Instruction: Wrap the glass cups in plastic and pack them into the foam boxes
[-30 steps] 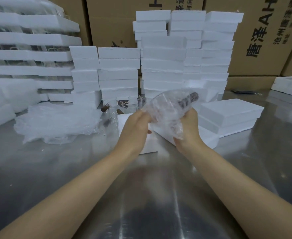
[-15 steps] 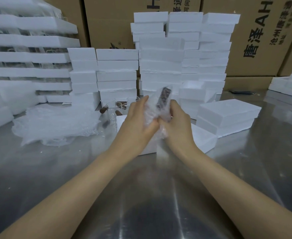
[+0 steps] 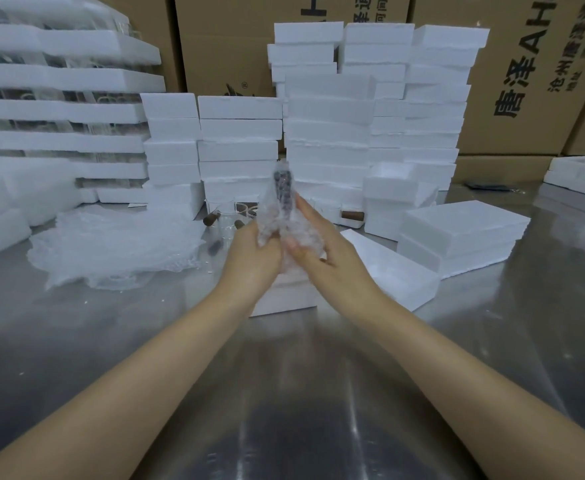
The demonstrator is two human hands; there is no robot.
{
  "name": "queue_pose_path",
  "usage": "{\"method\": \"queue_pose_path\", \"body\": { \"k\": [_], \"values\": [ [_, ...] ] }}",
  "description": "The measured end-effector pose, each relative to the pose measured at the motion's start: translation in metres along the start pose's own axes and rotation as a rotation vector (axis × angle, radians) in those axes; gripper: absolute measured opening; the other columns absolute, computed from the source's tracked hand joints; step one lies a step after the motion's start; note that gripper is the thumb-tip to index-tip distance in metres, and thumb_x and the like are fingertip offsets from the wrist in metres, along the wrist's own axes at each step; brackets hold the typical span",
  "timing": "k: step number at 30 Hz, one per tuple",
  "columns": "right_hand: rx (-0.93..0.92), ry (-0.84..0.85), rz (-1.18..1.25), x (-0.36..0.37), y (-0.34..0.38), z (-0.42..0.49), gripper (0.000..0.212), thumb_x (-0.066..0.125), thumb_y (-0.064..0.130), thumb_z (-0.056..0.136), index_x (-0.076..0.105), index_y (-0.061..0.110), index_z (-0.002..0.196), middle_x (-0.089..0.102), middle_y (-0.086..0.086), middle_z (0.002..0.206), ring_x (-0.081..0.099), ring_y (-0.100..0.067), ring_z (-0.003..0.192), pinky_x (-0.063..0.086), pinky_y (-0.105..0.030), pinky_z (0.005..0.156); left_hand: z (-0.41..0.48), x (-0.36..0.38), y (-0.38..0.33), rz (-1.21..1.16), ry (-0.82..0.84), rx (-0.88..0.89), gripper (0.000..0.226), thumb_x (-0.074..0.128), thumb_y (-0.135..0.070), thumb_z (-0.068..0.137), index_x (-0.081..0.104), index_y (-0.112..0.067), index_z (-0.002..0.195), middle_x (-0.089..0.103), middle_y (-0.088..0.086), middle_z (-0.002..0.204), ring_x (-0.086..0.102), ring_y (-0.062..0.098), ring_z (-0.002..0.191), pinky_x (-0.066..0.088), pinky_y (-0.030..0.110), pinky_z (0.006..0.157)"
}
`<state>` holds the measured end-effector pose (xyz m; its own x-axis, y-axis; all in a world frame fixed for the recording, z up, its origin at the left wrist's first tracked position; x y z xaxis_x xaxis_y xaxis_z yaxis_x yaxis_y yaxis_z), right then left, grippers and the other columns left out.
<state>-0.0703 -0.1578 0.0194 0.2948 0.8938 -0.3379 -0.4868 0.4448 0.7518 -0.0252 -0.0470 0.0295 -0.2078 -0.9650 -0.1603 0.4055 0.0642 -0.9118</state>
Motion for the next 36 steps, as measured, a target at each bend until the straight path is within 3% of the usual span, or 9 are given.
{"method": "queue_pose_path", "body": {
  "k": [4, 7, 10, 14, 20, 24, 28, 32, 36],
  "values": [
    [0.111, -0.232, 0.07, -0.016, -0.004, 0.004, 0.036, 0.048, 0.005, 0.092, 0.067, 0.027, 0.113, 0.07, 0.01, 0.107, 0.063, -0.003, 0.101, 0.052, -0.034, 0.089, -0.006, 0.009, 0.007, 0.011, 0.301, 0.015, 0.033, 0.052, -0.035, 0.088, 0.054, -0.039, 0.121, 0.065, -0.012, 0.118, 0.062, 0.007, 0.108, 0.054, 0.026, 0.084],
    [0.255, -0.298, 0.072, -0.023, -0.004, 0.009, 0.031, 0.047, 0.007, 0.086, 0.068, 0.028, 0.077, 0.071, 0.006, 0.076, 0.067, -0.013, 0.077, 0.055, -0.041, 0.075, -0.01, 0.014, 0.007, 0.123, 0.393, 0.164, 0.039, 0.051, -0.038, 0.09, 0.039, -0.061, 0.118, 0.057, -0.026, 0.121, 0.054, 0.0, 0.117, 0.045, 0.033, 0.102],
    [0.218, -0.169, 0.1, -0.021, -0.005, 0.01, 0.04, 0.046, 0.01, 0.081, 0.068, 0.033, 0.105, 0.072, 0.007, 0.1, 0.066, -0.013, 0.099, 0.052, -0.046, 0.093, -0.008, 0.009, 0.008, 0.05, 0.307, 0.171, 0.039, 0.045, -0.018, 0.099, 0.045, -0.053, 0.116, 0.062, -0.019, 0.115, 0.062, 0.001, 0.106, 0.053, 0.026, 0.09],
    [0.301, 0.043, 0.322, -0.008, -0.011, 0.006, 0.067, 0.056, 0.046, 0.081, 0.036, 0.039, 0.144, 0.053, 0.006, 0.139, 0.05, -0.016, 0.128, 0.042, -0.043, 0.106, 0.004, -0.007, 0.004, 0.149, 0.058, 0.148, 0.026, 0.043, -0.009, 0.099, 0.057, -0.017, 0.118, 0.068, -0.001, 0.109, 0.065, 0.009, 0.098, 0.053, 0.025, 0.083],
    [0.072, 0.035, -0.163, -0.001, -0.001, 0.0, 0.042, 0.035, 0.029, 0.102, 0.038, 0.025, 0.144, 0.058, 0.0, 0.127, 0.055, -0.007, 0.114, 0.044, -0.026, 0.097, 0.003, -0.005, 0.003, 0.335, -0.119, 0.148, 0.02, 0.046, -0.005, 0.089, 0.063, -0.013, 0.095, 0.067, 0.001, 0.087, 0.061, 0.019, 0.084, 0.047, 0.028, 0.07],
    [0.094, -0.137, -0.194, -0.012, -0.001, 0.002, 0.038, 0.031, 0.005, 0.098, 0.052, 0.018, 0.126, 0.06, 0.007, 0.082, 0.056, 0.006, 0.066, 0.04, -0.007, 0.057, -0.007, 0.004, 0.004, 0.43, 0.004, 0.247, 0.027, 0.046, -0.029, 0.083, 0.059, -0.019, 0.104, 0.067, -0.001, 0.079, 0.064, 0.02, 0.074, 0.049, 0.033, 0.068],
    [0.118, -0.254, -0.149, -0.022, -0.002, 0.005, 0.035, 0.035, -0.003, 0.092, 0.059, 0.014, 0.11, 0.067, -0.005, 0.088, 0.065, -0.018, 0.076, 0.057, -0.036, 0.065, -0.01, 0.01, 0.005, 0.424, 0.148, 0.295, 0.039, 0.037, -0.042, 0.089, 0.057, -0.015, 0.109, 0.071, 0.009, 0.08, 0.069, 0.023, 0.07, 0.053, 0.044, 0.072],
    [0.104, -0.22, -0.18, -0.018, 0.003, 0.003, 0.031, 0.047, 0.007, 0.088, 0.062, 0.018, 0.113, 0.067, 0.004, 0.086, 0.057, 0.0, 0.067, 0.041, -0.011, 0.057, -0.007, 0.007, 0.006, 0.412, 0.064, 0.303, 0.033, 0.031, -0.027, 0.1, 0.058, -0.009, 0.093, 0.061, 0.006, 0.069, 0.065, 0.024, 0.071, 0.052, 0.043, 0.07],
    [0.092, -0.155, -0.145, -0.012, 0.008, 0.003, 0.041, 0.055, 0.022, 0.092, 0.054, 0.021, 0.133, 0.062, 0.005, 0.122, 0.056, -0.006, 0.11, 0.044, -0.024, 0.096, 0.0, -0.003, 0.001, 0.452, -0.1, 0.322, 0.036, 0.039, -0.01, 0.097, 0.043, -0.024, 0.065, 0.042, -0.008, 0.053, 0.048, 0.0, 0.052, 0.034, 0.012, 0.049]
  ]
}}
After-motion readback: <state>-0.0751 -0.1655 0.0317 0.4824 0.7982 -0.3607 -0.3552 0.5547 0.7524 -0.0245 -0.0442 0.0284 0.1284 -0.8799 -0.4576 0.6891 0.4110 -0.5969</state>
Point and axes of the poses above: each hand's wrist, its own z-axis towards the middle knuckle, its own x-axis out of the palm, y = z × x, the point moved 1 cm from there along z, towards the middle knuckle
